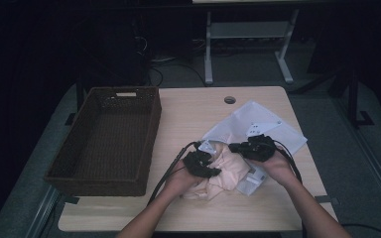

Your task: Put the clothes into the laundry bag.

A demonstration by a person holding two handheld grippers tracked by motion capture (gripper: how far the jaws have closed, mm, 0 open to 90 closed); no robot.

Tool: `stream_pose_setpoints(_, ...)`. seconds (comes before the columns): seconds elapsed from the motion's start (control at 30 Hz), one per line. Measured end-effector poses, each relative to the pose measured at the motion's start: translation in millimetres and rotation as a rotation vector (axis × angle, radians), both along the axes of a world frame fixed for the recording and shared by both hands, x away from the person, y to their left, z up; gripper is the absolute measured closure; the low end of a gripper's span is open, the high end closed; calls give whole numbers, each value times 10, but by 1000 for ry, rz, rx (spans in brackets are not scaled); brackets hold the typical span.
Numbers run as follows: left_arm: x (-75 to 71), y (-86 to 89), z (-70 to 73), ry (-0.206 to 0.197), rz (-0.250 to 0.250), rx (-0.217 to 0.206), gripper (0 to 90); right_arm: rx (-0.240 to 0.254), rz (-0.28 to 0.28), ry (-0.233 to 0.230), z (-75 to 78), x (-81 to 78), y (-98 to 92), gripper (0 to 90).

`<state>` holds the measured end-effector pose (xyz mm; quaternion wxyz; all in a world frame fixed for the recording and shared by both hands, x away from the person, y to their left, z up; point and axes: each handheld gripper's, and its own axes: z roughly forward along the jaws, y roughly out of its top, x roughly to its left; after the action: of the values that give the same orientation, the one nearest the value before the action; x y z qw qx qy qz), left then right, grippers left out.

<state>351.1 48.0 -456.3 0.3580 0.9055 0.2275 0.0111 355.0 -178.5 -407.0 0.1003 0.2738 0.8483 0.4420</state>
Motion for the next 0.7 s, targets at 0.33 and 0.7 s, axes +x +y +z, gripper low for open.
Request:
stream_pose_setpoints(0.33, 63, 198, 205, 17, 75, -93, 711, 26, -14, -5, 21, 17, -64, 879)
stream_pose_setpoints(0.7, 59, 277, 365, -49, 217, -153, 717, 69, 3, -18, 100, -7, 23, 879)
